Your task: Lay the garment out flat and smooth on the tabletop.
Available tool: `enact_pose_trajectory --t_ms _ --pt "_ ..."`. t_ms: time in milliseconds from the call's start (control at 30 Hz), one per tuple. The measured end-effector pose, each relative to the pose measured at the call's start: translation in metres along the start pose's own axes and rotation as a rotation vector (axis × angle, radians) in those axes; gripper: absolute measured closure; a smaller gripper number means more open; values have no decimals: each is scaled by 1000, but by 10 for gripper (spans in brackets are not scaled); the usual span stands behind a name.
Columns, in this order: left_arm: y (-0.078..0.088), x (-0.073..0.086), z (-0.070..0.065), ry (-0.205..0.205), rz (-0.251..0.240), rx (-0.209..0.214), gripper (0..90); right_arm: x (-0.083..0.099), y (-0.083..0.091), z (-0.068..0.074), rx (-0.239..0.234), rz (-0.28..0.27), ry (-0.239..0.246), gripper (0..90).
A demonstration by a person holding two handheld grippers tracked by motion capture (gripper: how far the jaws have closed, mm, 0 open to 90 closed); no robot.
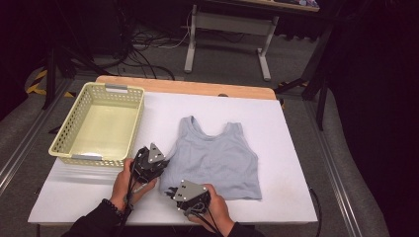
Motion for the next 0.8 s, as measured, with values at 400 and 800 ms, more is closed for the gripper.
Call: enact_pose_trajectory --t_ms 400,800 --pt "14 -10 2 21 -55 -12 789 -16 2 6 -3 -51 -4 830" --pt "62 -69 -6 16 -407 -59 239 -25 62 -38 115 -164 -113 837"
Point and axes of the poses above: each handheld gripper's, and its own axes: y roughly backward along the jaws, x roughly out of its underside, z roughly to its left, the point moved 9 cm from there along -y, roughly forward along the jaws, and after that the axes turned 12 degrees about -z, right-handed, at the moved point
